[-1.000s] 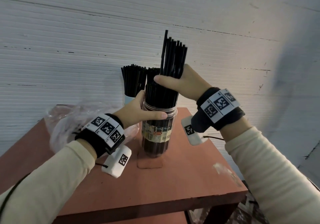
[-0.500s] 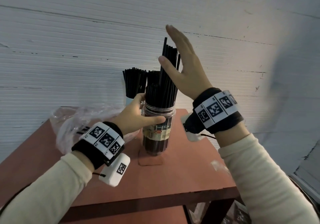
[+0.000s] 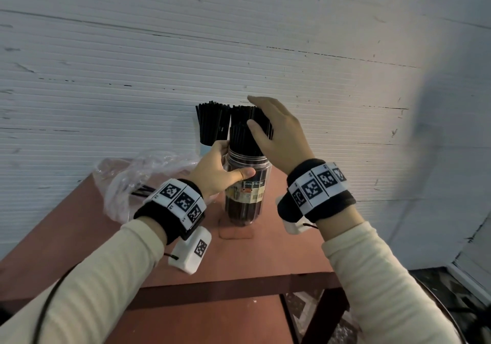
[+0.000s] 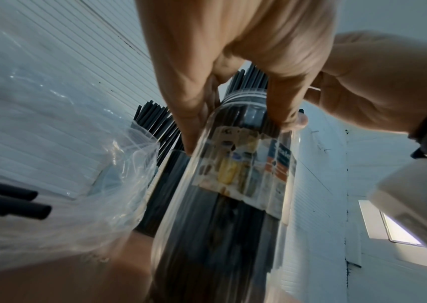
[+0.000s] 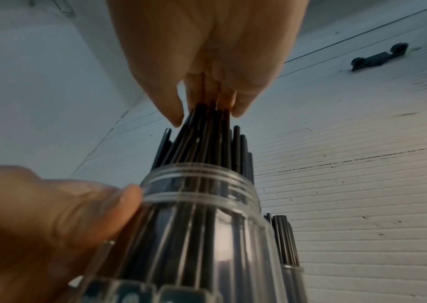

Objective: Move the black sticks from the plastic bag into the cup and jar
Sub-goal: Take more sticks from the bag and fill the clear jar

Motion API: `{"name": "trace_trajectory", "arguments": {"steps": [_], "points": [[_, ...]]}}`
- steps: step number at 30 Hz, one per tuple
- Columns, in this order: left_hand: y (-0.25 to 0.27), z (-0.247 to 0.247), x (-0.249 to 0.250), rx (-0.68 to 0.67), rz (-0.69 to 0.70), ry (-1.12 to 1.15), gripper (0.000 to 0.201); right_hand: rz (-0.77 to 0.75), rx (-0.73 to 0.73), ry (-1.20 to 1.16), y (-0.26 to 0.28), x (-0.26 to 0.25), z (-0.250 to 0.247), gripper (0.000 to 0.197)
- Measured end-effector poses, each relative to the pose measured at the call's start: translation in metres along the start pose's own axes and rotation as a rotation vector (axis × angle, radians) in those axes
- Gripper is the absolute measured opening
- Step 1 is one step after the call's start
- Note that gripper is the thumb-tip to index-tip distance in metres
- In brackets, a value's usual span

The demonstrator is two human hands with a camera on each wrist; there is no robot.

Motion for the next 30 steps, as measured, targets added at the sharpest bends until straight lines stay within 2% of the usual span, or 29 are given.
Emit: {"name": "trace_trajectory", "arguments": {"steps": [6, 15, 21, 24, 27, 29, 30], "points": [[-0.002, 0.001, -0.003, -0.003, -0.017, -0.032, 0.083, 0.017, 0.018, 0.032, 0.009, 0.001, 0.010, 0.030], [-0.006, 0.000, -0.001, -0.046, -0.018, -0.063, 0.077, 0.041, 0.083, 0.090, 0.023, -0.001, 0.023, 0.031], [-0.010, -0.001, -0.005, -0.114, -0.022, -0.009, 0.077, 0.089, 0.014, 0.063, 0.017, -0.004, 0.020, 0.036], [-0.008, 0.000, -0.003, -0.184, -0.030, -0.034, 0.085, 0.109, -0.031, 0.033, 0.013, -0.006, 0.015, 0.041], [-0.003, -0.009, -0.001, -0.223, -0.040, -0.103, 0.105, 0.058, 0.068, 0.053, 0.009, -0.018, 0.007, 0.040], [0.006, -0.025, 0.005, -0.156, -0.011, -0.171, 0.099, -0.003, 0.154, 0.048, 0.006, -0.032, 0.004, 0.034], [0.012, -0.036, 0.009, -0.096, 0.022, -0.205, 0.087, -0.041, 0.186, 0.038, 0.006, -0.041, 0.006, 0.028]]}}
Point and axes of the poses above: each hand's wrist, its own y-axis away from the middle knuckle, its own z-axis out of the palm, x = y × z, the point moved 6 cm from there along -y, towards the middle knuckle, and after that the axes turned 12 degrees about -x, right-handed, at the moved point
